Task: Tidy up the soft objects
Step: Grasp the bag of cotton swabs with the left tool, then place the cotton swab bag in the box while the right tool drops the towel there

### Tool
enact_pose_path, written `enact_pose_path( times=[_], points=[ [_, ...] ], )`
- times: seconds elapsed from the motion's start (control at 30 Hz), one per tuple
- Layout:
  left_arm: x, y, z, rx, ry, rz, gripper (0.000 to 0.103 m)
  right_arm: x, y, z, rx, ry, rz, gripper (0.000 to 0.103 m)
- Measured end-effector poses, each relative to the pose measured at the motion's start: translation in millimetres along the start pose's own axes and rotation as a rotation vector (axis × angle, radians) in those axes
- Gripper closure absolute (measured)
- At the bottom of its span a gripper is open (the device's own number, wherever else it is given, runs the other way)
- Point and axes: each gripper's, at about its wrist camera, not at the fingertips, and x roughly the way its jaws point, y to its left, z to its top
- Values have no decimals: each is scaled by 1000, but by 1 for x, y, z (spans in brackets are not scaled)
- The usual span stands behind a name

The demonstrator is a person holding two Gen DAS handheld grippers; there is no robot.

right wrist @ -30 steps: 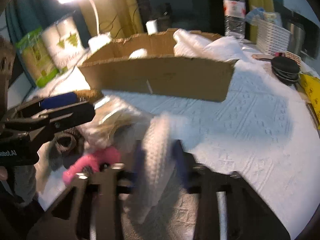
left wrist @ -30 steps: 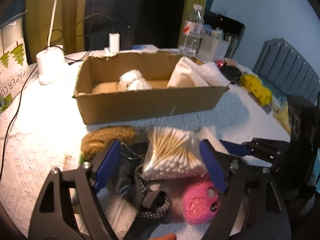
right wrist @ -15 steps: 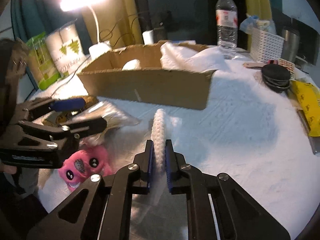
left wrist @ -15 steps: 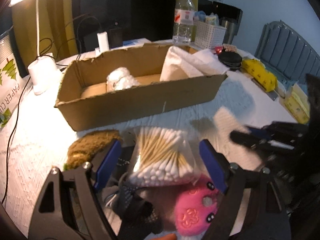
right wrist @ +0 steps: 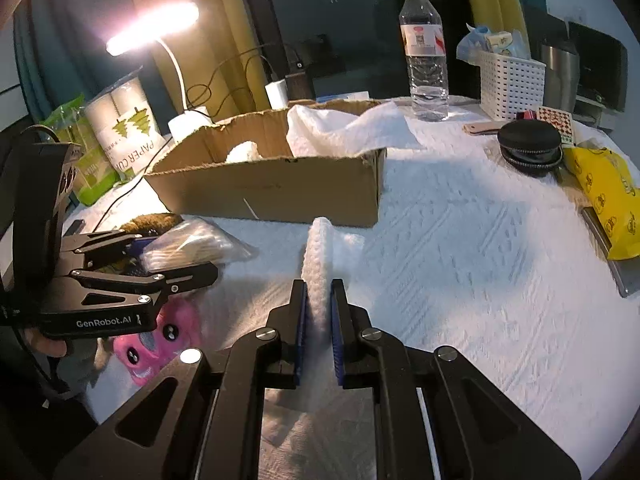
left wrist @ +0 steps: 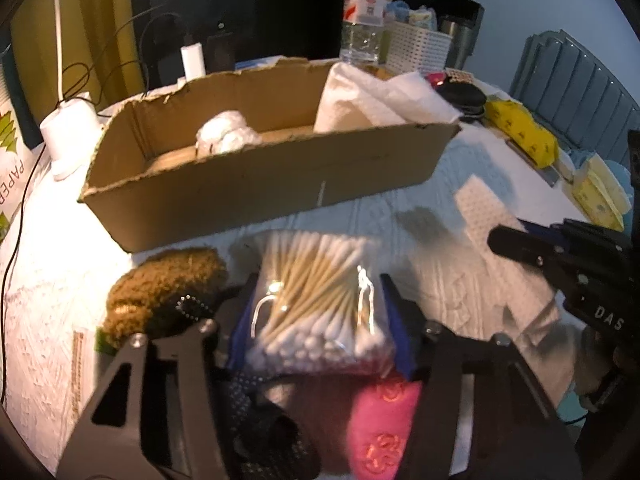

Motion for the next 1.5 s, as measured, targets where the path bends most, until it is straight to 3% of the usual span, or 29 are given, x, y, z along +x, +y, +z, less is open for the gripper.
enact_pose_path(
  times=[0.4, 0.53, 0.7, 0.9, 1.1, 1.3, 1.5],
  points=[
    [-42, 0, 10, 0, -106, -56, 47, -17, 25, 20, -71, -48, 9, 91],
    [-48, 5, 13, 5, -117, -62, 53, -20, 31, 27, -88, -60, 2, 91],
    [-47, 11, 9, 12, -96, -72, 54, -22, 39, 33, -101, -65, -9, 91],
    [-25, 9, -10, 58, 34, -57, 49, -20, 45, 32, -112, -53, -15, 91],
    [-23, 5, -19, 112, 34, -49, 48, -18, 48, 31, -115, -43, -15, 91],
    [-26, 12, -16, 73, 29, -98, 59, -22, 49, 34, -122, -54, -20, 91],
    [-49, 19, -6, 25, -28, -158, 60, -28, 48, 39, -126, -64, -31, 91]
  ],
)
